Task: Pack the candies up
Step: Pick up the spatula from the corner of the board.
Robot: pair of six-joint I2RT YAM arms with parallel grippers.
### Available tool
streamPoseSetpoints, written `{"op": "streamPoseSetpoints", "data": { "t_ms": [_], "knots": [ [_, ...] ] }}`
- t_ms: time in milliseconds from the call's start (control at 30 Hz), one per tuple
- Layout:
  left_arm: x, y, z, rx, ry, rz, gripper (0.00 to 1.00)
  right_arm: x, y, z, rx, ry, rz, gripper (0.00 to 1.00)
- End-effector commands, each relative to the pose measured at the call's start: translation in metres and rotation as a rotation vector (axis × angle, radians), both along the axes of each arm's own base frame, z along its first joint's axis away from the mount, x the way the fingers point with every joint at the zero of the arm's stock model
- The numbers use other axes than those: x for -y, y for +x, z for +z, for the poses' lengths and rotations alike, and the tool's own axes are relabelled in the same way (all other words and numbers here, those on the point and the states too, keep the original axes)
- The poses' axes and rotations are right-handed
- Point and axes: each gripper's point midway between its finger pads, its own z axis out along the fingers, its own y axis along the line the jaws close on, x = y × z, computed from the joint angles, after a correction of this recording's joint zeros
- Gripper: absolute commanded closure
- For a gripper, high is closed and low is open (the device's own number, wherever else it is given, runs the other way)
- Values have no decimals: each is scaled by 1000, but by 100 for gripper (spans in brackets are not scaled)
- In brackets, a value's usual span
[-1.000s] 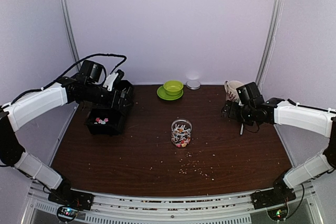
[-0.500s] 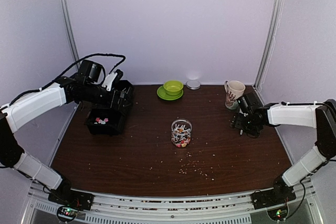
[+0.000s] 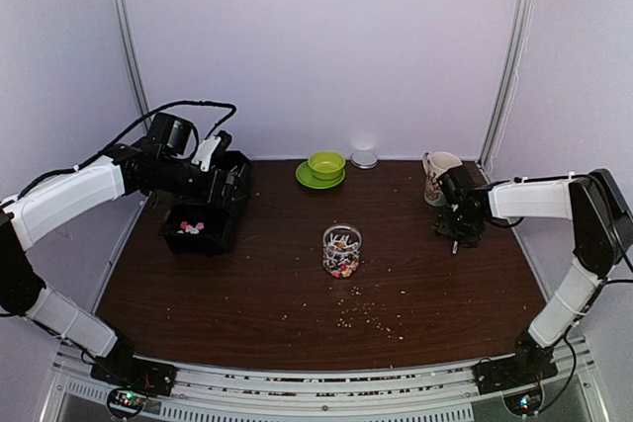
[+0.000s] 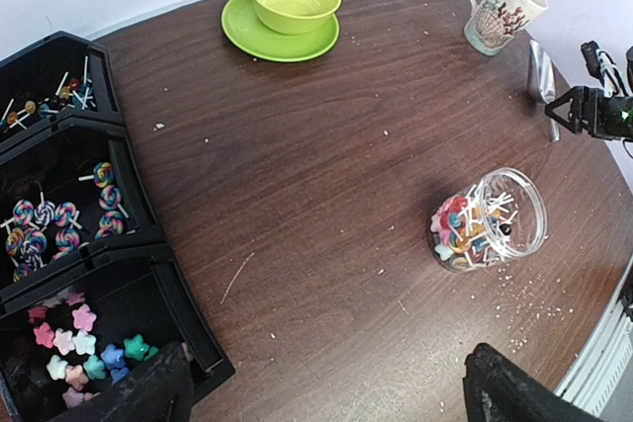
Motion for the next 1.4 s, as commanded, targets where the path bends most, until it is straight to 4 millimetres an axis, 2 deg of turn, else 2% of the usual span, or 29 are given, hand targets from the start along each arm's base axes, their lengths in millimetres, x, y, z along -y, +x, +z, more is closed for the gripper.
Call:
{"op": "streamPoseSetpoints", "data": {
  "t_ms": [0,233,367,500,600,733,1100,1233,1367],
  "knots": [
    [0,3,11,22,-5,17,2,9,-4,-3,-64,-57,-4,29],
    [-1,3,13,25,-4,22,2,10,-1,-10,-163,-76,-5,33],
    [-2,2,16,27,-4,23,2,11,1,-12,-201,-91,-5,40],
    [-4,0,21,39,-6,28,2,13,2,-14,-233,-79,-21,41],
    [-5,-1,26,53,-11,27,2,9,-2,-18,-242,7,-49,44],
    [-6,-2,29,60,-14,31,2,8,-7,-19,-206,96,-112,42],
    [-6,-2,28,56,-13,33,2,3,-4,-22,-168,242,-203,43],
    [-6,-2,27,55,-13,35,2,3,-3,-23,-171,261,-216,57],
    [-5,-2,27,51,-16,31,2,-2,-1,-26,-177,291,-216,66]
  ]
}}
